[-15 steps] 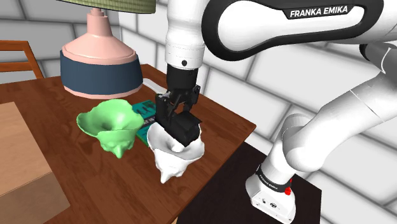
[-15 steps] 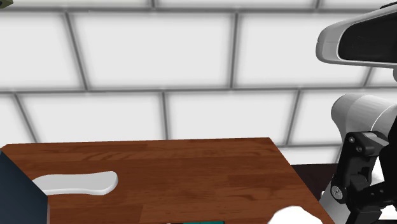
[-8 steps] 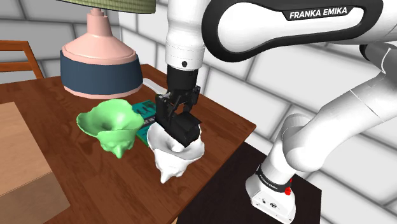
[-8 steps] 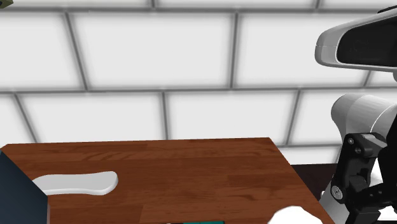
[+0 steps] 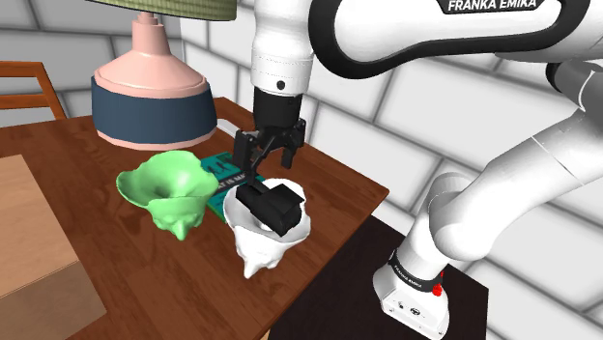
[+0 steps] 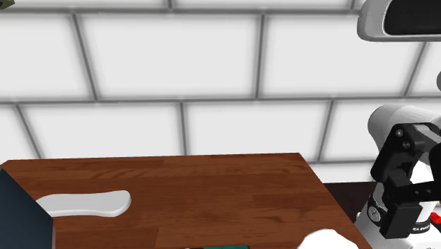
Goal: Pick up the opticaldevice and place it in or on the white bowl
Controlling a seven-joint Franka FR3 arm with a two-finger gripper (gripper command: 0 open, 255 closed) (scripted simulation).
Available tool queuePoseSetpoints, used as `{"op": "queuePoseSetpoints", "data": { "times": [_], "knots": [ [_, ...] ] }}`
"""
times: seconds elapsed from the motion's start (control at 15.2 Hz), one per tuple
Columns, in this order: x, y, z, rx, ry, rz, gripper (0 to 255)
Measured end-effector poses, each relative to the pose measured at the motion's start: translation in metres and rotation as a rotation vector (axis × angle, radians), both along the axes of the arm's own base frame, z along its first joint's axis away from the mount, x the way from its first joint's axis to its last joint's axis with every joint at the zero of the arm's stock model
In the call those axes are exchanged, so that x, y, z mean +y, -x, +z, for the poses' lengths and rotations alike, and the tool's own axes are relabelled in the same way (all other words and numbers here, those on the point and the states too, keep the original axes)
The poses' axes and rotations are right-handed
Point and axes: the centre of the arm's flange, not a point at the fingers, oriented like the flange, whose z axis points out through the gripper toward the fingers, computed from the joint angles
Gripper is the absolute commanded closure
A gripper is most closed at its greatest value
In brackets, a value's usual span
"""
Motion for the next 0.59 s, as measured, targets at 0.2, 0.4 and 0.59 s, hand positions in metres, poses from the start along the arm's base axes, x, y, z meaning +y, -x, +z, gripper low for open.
{"op": "queuePoseSetpoints", "data": {
  "times": [0.2, 0.4, 0.59],
  "knots": [
    [0.0, 0.0, 0.028, -0.001, -0.001, 0.0, 0],
    [-0.001, -0.001, 0.033, 0.0, 0.0, 0.0, 0],
    [-0.001, -0.001, 0.033, 0.001, 0.0, 0.0, 0]
  ]
}}
